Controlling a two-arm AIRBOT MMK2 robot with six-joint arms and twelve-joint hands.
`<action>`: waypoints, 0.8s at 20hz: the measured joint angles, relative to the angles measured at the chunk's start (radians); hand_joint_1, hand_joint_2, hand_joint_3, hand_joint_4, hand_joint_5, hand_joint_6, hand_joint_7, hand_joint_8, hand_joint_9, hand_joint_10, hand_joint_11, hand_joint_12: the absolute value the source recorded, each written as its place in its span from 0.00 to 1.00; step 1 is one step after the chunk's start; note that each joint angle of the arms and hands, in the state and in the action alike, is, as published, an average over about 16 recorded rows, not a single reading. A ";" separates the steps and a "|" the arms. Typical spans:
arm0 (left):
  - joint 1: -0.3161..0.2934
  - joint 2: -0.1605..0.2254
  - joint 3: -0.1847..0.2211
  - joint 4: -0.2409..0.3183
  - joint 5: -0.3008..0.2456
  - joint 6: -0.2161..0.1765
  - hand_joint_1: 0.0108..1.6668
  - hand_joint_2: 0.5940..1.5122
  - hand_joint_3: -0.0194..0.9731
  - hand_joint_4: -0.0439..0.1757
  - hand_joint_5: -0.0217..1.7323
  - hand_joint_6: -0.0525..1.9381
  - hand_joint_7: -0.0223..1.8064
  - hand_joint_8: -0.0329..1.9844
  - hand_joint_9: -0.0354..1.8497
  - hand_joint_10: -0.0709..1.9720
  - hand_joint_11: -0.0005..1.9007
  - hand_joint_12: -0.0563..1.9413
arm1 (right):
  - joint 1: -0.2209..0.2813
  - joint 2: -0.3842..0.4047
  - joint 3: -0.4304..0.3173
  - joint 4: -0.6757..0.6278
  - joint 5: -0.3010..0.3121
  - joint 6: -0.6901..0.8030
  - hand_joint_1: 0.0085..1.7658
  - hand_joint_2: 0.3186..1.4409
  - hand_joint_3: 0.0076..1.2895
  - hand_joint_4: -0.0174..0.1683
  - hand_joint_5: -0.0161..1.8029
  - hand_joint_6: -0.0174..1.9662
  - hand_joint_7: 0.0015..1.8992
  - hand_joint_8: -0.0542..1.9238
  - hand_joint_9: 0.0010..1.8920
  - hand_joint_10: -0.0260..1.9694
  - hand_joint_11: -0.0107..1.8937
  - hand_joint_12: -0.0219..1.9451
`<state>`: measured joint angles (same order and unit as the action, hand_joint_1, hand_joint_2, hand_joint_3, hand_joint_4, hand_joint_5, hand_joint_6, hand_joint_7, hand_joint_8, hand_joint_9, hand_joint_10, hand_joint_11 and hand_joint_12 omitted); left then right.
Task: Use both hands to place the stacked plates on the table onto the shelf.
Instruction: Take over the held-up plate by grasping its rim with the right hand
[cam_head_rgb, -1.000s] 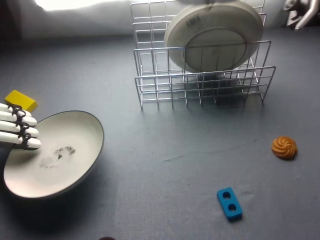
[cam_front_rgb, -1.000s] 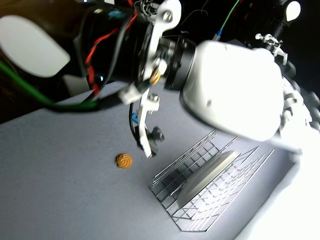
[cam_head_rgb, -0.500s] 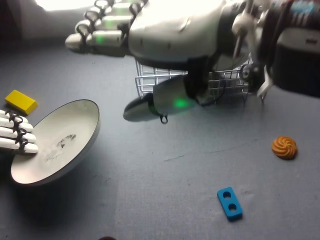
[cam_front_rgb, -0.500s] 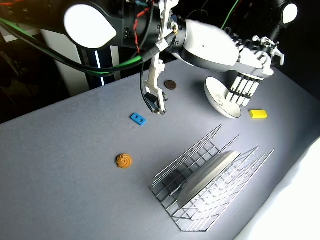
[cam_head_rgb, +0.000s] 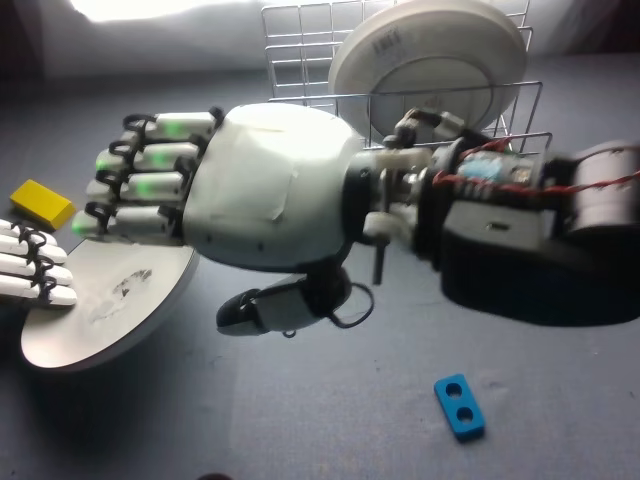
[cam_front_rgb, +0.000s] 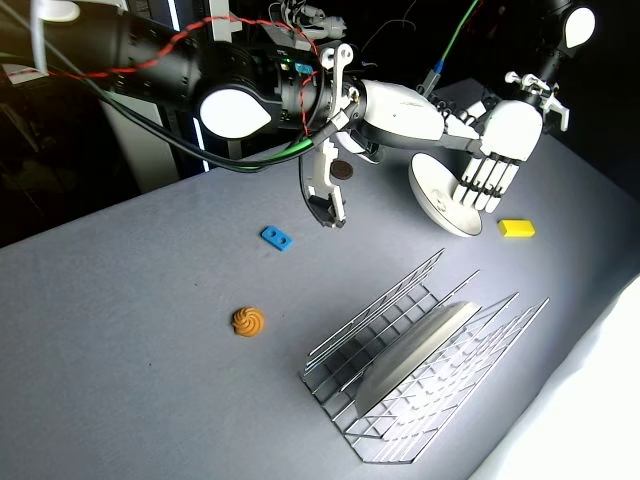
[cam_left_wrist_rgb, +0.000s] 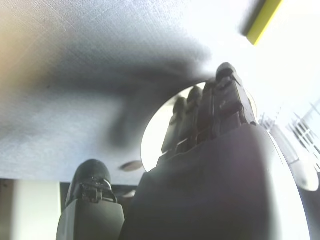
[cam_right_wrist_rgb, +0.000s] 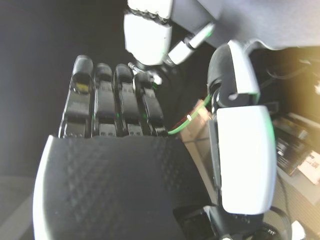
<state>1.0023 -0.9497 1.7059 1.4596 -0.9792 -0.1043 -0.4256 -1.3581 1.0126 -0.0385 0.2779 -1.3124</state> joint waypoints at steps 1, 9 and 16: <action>0.000 0.000 0.000 0.000 0.000 0.000 0.00 0.54 0.04 0.20 0.02 0.02 0.01 0.01 0.01 0.02 0.01 0.02 | -0.013 -0.020 0.014 0.004 0.010 -0.015 0.41 0.72 0.00 0.11 0.09 0.02 0.07 0.03 0.06 0.02 0.01 0.20; 0.000 0.000 0.000 0.000 0.001 0.000 0.00 0.54 0.04 0.19 0.02 0.02 0.01 0.01 0.01 0.02 0.01 0.02 | -0.084 -0.177 0.156 0.008 0.043 -0.073 0.44 0.72 0.00 0.11 0.11 0.02 0.11 0.03 0.11 0.02 0.01 0.34; 0.000 -0.001 0.000 0.000 0.001 0.000 0.00 0.54 0.04 0.19 0.02 0.02 0.01 0.01 0.01 0.02 0.01 0.02 | -0.108 -0.294 0.282 0.009 0.048 -0.095 0.46 0.75 0.00 0.11 0.13 0.02 0.14 0.03 0.16 0.02 0.01 0.49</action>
<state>1.0023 -0.9506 1.7056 1.4594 -0.9782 -0.1043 -0.5333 -1.6523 1.2950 -0.0297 0.3258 -1.4072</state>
